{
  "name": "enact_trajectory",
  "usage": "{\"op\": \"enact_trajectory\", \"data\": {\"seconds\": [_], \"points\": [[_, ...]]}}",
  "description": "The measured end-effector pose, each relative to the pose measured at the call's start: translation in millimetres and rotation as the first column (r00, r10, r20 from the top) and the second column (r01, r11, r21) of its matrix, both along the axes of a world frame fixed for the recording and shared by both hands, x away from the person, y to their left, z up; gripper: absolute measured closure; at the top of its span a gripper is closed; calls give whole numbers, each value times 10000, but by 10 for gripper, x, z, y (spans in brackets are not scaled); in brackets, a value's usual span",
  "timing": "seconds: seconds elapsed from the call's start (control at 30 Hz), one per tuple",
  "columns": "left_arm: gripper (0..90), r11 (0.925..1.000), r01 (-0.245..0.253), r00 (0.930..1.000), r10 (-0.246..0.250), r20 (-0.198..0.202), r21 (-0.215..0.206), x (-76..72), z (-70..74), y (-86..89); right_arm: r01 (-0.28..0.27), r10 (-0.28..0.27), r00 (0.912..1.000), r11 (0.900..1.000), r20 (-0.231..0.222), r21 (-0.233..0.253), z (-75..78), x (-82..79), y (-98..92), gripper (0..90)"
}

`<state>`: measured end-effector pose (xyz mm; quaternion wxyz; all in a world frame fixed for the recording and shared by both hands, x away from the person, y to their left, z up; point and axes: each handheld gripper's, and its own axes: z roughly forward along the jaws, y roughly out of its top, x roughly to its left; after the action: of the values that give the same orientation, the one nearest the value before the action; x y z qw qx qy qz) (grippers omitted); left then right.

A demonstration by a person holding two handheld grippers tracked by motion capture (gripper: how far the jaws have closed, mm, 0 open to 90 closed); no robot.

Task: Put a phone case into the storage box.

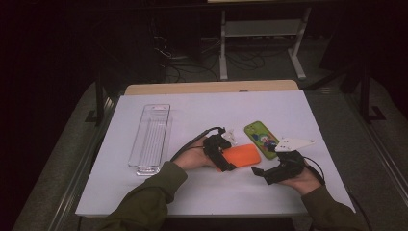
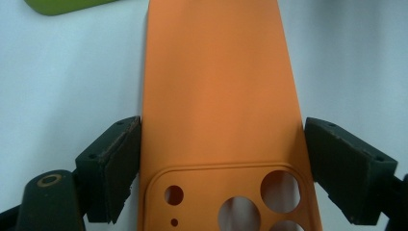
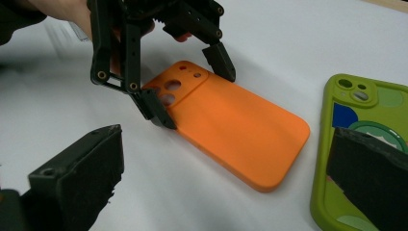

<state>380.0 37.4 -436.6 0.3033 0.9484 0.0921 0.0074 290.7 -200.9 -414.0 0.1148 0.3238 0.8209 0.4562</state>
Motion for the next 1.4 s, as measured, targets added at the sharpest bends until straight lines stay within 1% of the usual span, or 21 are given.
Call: {"op": "enact_trajectory", "data": {"seconds": [0.07, 0.23, 0.33, 0.4, 0.47, 0.63, 0.7, 0.73, 0.83, 0.87, 0.9, 1.0, 1.1, 1.17, 1.2, 1.23, 1.27, 1.3, 1.33, 1.37, 1.4], "points": [[156, 10000, -2, 9999, 2, 105, 51, -4, 37, 16, 14, -14, 10000, 10000, 13, 0, 0, 0, -1, 0], [156, 9998, -204, 9998, 204, 75, -44, -33, 112, 76, 49, -49, 10000, 10000, -27, 27, 4, 0, -8, 0], [156, 9998, -196, 9998, 196, 75, 65, -39, 153, 136, 52, -52, 10000, 10000, 2, 39, 4, 4, -14, 0], [156, 9994, -336, 9994, 336, 65, 50, -43, 175, 173, 50, -50, 10000, 10000, 4, 33, 4, 4, -17, 0], [156, 9987, -502, 9987, 502, -4, -109, -45, 196, 210, 56, -56, 10000, 10000, -4, 29, 3, 5, -17, 0], [156, 9969, -760, 9971, 761, 7, -202, -55, 270, 315, 72, -72, 10000, 10000, -17, 15, 0, 8, -17, 0], [156, 9945, -1011, 9949, 1010, -58, -288, -66, 294, 365, 95, -95, 10000, 10000, -30, 10, 0, 7, -17, 0], [156, 9924, -1159, 9933, 1156, -87, -411, -64, 303, 397, 111, -111, 9999, 9999, -39, 9, 1, 5, -18, 0], [156, 9874, -1510, 9885, 1507, -101, -465, -60, 335, 468, 147, -147, 9999, 9999, -30, 39, -1, 6, -21, 0], [156, 9849, -1651, 9863, 1648, -93, -528, -65, 344, 493, 153, -153, 9999, 9999, -37, 53, -2, 6, -21, 0], [156, 9855, -1630, 9866, 1632, 8, -462, -61, 358, 523, 165, -165, 9999, 9999, -36, 52, -2, 6, -22, 0], [156, 9799, -1925, 9812, 1930, 44, -519, -67, 375, 586, 204, -204, 9998, 9998, -45, 64, -3, 10, -17, 0], [157, 9801, -1938, 9809, 1943, 76, -434, -51, 394, 642, 248, -248, 9996, 9997, -97, -8, -13, 20, 5, 0], [156, 9776, -2026, 9792, 2030, 11, -571, -49, 406, 663, 244, -244, 9996, 9997, -107, -7, -17, 29, 21, 0], [157, 9789, -1971, 9803, 1975, 24, -546, -45, 415, 672, 236, -236, 9997, 9997, -89, 15, -15, 34, 28, 0], [157, 9776, -2012, 9795, 2016, -1, -609, -47, 419, 677, 228, -228, 9997, 9997, -34, 30, -16, 40, 32, 0], [157, 9712, -2240, 9746, 2237, -132, -807, -62, 415, 669, 253, -252, 9997, 9997, -59, 62, -15, 48, 39, 0], [157, 9727, -2197, 9756, 2195, -103, -747, -59, 421, 681, 263, -261, 9995, 9996, -174, 115, -10, 52, 47, 0], [157, 9730, -2184, 9758, 2182, -107, -744, -56, 425, 687, 255, -253, 9995, 9996, -168, 126, -4, 63, 54, 0], [157, 9713, -2243, 9745, 2238, -159, -793, -57, 427, 692, 292, -290, 9994, 9995, -168, 130, 2, 69, 60, 0], [157, 9731, -2191, 9757, 2185, -151, -719, -49, 434, 703, 300, -297, 9994, 9994, -178, 147, 12, 74, 67, 0]]}}
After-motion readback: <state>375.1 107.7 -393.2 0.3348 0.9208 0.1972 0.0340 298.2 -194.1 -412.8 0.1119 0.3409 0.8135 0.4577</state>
